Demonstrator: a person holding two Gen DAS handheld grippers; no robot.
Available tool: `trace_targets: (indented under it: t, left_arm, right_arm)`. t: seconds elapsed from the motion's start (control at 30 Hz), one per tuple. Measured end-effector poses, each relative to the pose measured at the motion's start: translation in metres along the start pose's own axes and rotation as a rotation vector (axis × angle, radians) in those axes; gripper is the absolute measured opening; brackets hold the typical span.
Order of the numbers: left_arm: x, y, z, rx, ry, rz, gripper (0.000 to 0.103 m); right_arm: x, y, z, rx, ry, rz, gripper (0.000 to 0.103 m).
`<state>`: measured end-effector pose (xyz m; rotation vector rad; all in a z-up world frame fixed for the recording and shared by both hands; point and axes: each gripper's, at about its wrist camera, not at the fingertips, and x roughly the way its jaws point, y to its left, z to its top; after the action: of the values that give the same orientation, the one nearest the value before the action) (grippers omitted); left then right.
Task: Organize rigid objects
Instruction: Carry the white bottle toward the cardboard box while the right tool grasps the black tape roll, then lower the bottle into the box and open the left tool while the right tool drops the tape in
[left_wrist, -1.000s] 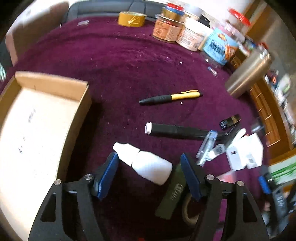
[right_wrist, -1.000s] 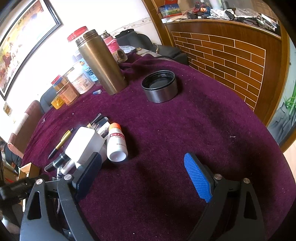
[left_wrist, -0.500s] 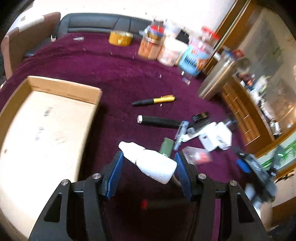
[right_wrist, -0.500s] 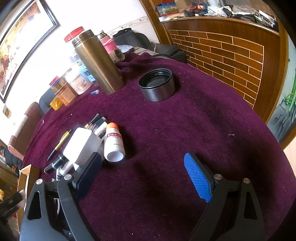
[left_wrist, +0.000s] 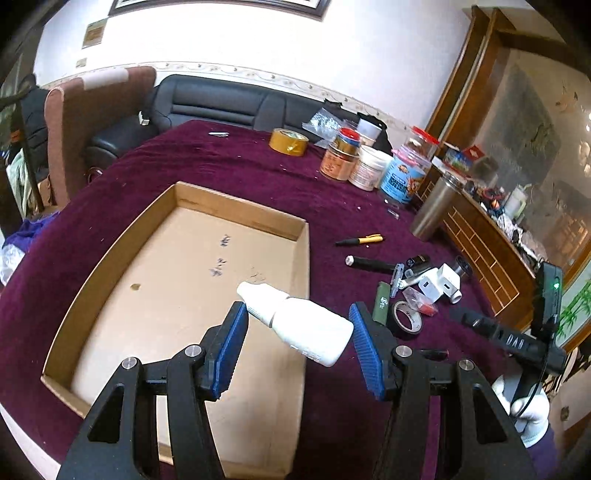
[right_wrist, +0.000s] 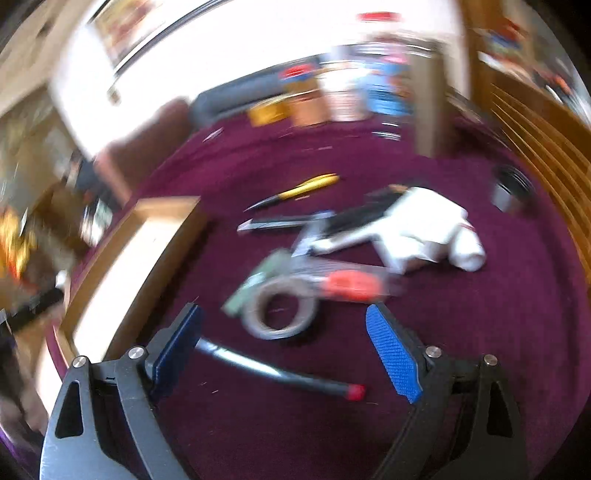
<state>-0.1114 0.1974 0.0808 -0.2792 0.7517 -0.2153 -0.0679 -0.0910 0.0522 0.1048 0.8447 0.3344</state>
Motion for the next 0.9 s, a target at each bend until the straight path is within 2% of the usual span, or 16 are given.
trace_targets:
  t: [0.03, 0.13, 0.2, 0.23, 0.27, 0.33, 0.37, 0.4, 0.5, 0.73, 0.8, 0.9]
  left_arm:
    - [-0.001, 0.004, -0.001, -0.008, -0.001, -0.003, 0.051]
    - [-0.007, 0.021, -0.005, -0.037, -0.006, -0.007, 0.051]
    - [-0.011, 0.032, -0.007, -0.057, -0.013, -0.004, 0.051]
    - [-0.012, 0.035, -0.007, -0.063, -0.016, -0.003, 0.051]
    - [-0.013, 0.04, -0.007, -0.069, -0.019, 0.0, 0.051]
    - [-0.014, 0.045, -0.009, -0.072, -0.021, 0.002, 0.051]
    - [-0.015, 0.047, -0.01, -0.072, -0.022, 0.003, 0.051]
    - [-0.015, 0.048, -0.011, -0.071, -0.022, 0.004, 0.051]
    - [-0.017, 0.051, -0.012, -0.073, -0.025, -0.005, 0.051]
    - [-0.018, 0.049, 0.006, -0.062, -0.025, -0.044, 0.051]
    - [-0.011, 0.047, 0.018, -0.042, -0.014, -0.051, 0.051]
    - [0.009, 0.047, 0.043, -0.003, 0.003, -0.012, 0.051]
  right_arm:
    - [0.008, 0.016, 0.0, -0.078, 0.025, -0.02, 0.074]
    - [0.037, 0.05, -0.006, -0.267, 0.12, -0.101, 0.062]
    - [0.054, 0.059, -0.009, -0.337, 0.157, -0.169, 0.053]
    - [0.063, 0.059, -0.008, -0.345, 0.18, -0.188, 0.043]
    - [0.068, 0.057, -0.008, -0.343, 0.198, -0.198, 0.039]
    - [0.074, 0.053, -0.004, -0.298, 0.211, -0.155, 0.023]
    - [0.075, 0.05, -0.002, -0.271, 0.222, -0.13, 0.019]
    - [0.076, 0.05, 0.0, -0.26, 0.226, -0.132, 0.008]
    - [0.064, 0.052, -0.002, -0.236, 0.217, -0.095, 0.008]
    - [0.011, 0.084, 0.013, -0.245, 0.099, 0.01, 0.008]
    - [0.014, 0.098, 0.025, -0.265, 0.086, 0.044, 0.008]
    - [0.027, 0.124, 0.041, -0.312, 0.072, 0.065, 0.008]
